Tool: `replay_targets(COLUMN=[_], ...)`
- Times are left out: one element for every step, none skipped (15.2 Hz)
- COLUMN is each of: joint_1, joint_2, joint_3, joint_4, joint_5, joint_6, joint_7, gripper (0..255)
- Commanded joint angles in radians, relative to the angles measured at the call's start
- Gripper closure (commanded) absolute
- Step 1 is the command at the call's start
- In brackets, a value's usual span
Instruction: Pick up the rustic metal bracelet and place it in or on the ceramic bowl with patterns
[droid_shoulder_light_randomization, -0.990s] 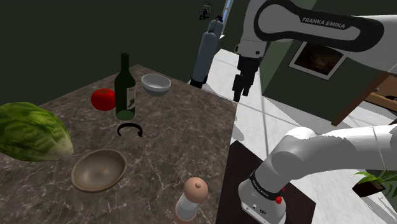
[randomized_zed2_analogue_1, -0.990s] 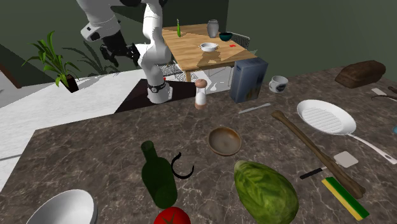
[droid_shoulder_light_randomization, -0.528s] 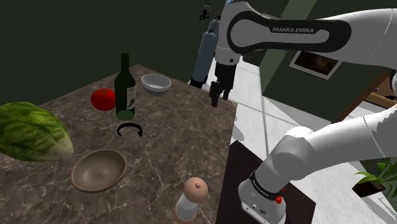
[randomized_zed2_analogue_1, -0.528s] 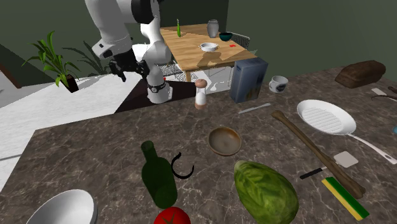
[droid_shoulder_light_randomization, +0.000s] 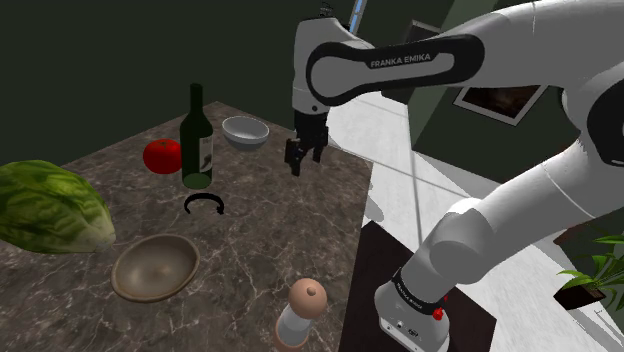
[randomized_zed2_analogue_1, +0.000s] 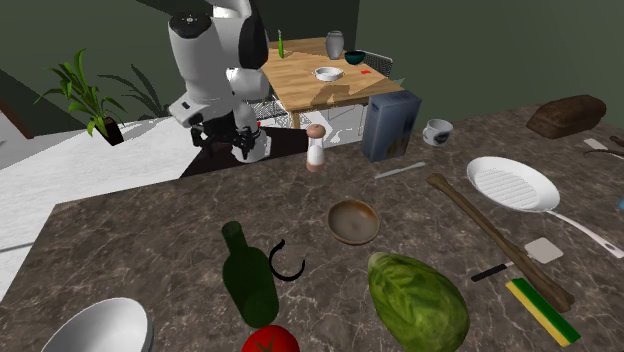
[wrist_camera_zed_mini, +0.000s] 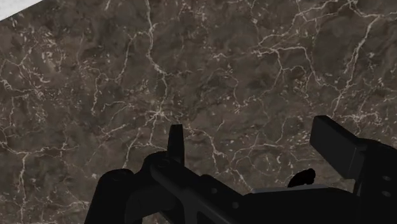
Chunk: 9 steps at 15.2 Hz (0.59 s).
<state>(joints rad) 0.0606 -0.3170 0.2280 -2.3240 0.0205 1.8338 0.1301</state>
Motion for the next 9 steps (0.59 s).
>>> replay_targets(joint_1=[0.004, 0.007, 0.009, 0.012, 0.015, 0.019, 0.024, 0.030, 0.037], joint_2=[0.065, 0.102, 0.138, 0.176, 0.213, 0.252, 0.290, 0.329, 0.369], joint_3=[0.026, 0.040, 0.052, 0.064, 0.075, 0.085, 0.093, 0.101, 0.107], joint_4=[0.024, 0.043, 0.064, 0.086, 0.109, 0.134, 0.160, 0.187, 0.216], joint_5=[-0.020, -0.032, -0.047, -0.063, -0.080, -0.099, -0.119, -0.141, -0.163], joint_6=[0.048, 0.067, 0.085, 0.101, 0.116, 0.129, 0.140, 0.150, 0.158], joint_7=[0.039, 0.060, 0.082, 0.105, 0.128, 0.151, 0.174, 0.198, 0.222], gripper=[0, 0, 0, 0, 0, 0, 0, 0, 0])
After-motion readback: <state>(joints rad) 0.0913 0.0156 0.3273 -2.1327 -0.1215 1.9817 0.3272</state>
